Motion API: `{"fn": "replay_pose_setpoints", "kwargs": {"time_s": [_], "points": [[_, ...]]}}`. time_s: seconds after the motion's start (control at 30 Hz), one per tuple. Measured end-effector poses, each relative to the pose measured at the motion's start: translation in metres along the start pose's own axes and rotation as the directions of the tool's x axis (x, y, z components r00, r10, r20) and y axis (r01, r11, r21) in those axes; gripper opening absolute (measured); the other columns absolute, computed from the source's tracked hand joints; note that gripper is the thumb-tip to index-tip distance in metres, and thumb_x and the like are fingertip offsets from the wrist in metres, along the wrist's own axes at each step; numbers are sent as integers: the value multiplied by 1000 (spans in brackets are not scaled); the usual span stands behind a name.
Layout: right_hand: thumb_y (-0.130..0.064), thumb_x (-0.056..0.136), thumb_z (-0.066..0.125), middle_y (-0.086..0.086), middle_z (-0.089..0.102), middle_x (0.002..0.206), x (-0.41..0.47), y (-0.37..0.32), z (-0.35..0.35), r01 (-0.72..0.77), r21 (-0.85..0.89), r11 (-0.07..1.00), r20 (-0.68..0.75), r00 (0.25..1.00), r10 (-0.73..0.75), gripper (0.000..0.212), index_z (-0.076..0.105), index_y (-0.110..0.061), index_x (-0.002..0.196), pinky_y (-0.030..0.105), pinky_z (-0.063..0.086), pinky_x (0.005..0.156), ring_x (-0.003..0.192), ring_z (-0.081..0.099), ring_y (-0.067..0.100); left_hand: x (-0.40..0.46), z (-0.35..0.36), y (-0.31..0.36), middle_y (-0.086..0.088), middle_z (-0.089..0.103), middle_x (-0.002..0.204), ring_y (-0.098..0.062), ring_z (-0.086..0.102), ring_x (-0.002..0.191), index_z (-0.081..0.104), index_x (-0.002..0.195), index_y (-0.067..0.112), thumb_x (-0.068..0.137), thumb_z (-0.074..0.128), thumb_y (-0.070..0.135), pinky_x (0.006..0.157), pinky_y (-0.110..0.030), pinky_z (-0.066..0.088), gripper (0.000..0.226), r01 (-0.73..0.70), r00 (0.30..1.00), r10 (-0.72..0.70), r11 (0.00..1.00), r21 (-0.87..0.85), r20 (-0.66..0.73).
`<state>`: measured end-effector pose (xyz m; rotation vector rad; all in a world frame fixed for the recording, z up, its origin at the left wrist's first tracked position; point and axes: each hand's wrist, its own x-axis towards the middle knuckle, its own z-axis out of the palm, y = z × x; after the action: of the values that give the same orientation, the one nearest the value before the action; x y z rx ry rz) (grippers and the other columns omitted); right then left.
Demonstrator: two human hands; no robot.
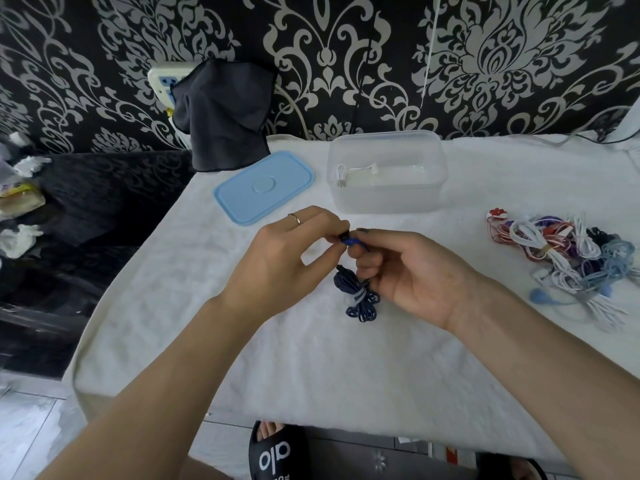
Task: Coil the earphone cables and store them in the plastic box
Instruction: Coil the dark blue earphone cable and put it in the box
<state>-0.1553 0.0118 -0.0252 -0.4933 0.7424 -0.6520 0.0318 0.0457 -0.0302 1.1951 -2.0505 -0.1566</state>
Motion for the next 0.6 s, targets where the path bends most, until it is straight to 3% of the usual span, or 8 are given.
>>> {"fn": "replay_pose_setpoints", "kwargs": {"time_s": [0.13,0.4,0.6], "points": [[-8,95,55,3,52,69,1,-1,0,4,-32,999,30,1000,-3,13,64,-4,86,19,33,52,53,34,8,2,-2,2,-3,72,98,-11,68,88,71,107,2,90,75,3,83,-29,56,17,27,1000,-27,999,-23,-9],[-7,98,50,3,51,68,4,1,-1,16,15,1000,63,998,-17,12,59,-3,92,18,31,47,49,32,6,4,-3,4,6,69,95,-3,64,89,71,106,5,91,75,8,86,-11,47,15,144,989,-142,987,-72,32],[-6,98,50,4,53,68,5,2,3,26,60,998,39,999,-28,16,61,-2,87,17,30,47,46,33,5,2,-3,6,11,68,99,-6,65,93,66,103,7,93,71,5,88,-21,52,12,259,966,-253,954,-149,57]]}}
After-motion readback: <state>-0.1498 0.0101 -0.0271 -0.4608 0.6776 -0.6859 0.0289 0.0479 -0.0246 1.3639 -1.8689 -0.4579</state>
